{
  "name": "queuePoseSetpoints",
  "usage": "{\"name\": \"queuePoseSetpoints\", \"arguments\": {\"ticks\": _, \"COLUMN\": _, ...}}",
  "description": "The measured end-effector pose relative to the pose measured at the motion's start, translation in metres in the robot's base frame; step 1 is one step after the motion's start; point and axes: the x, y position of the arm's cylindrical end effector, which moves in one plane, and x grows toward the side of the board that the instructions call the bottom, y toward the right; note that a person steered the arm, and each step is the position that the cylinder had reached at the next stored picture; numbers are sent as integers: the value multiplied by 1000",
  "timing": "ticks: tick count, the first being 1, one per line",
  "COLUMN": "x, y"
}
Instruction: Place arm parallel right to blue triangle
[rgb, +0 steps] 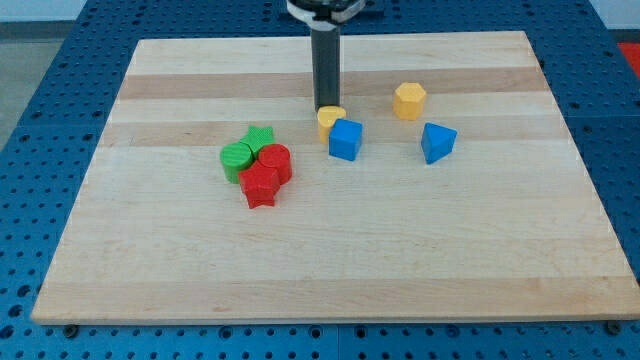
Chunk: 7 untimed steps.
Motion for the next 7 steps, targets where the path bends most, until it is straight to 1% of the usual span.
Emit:
{"name": "queuePoseSetpoints", "arguments": {"ticks": 1, "x": 21, "y": 0}}
{"name": "queuePoseSetpoints", "arguments": {"ticks": 4, "x": 14, "y": 0}}
{"name": "queuePoseSetpoints", "arguments": {"ticks": 5, "x": -15, "y": -6}}
{"name": "queuePoseSetpoints", "arguments": {"ticks": 6, "x": -68, "y": -7}}
{"name": "queuePoseSetpoints", "arguments": {"ticks": 7, "x": -90, "y": 21}}
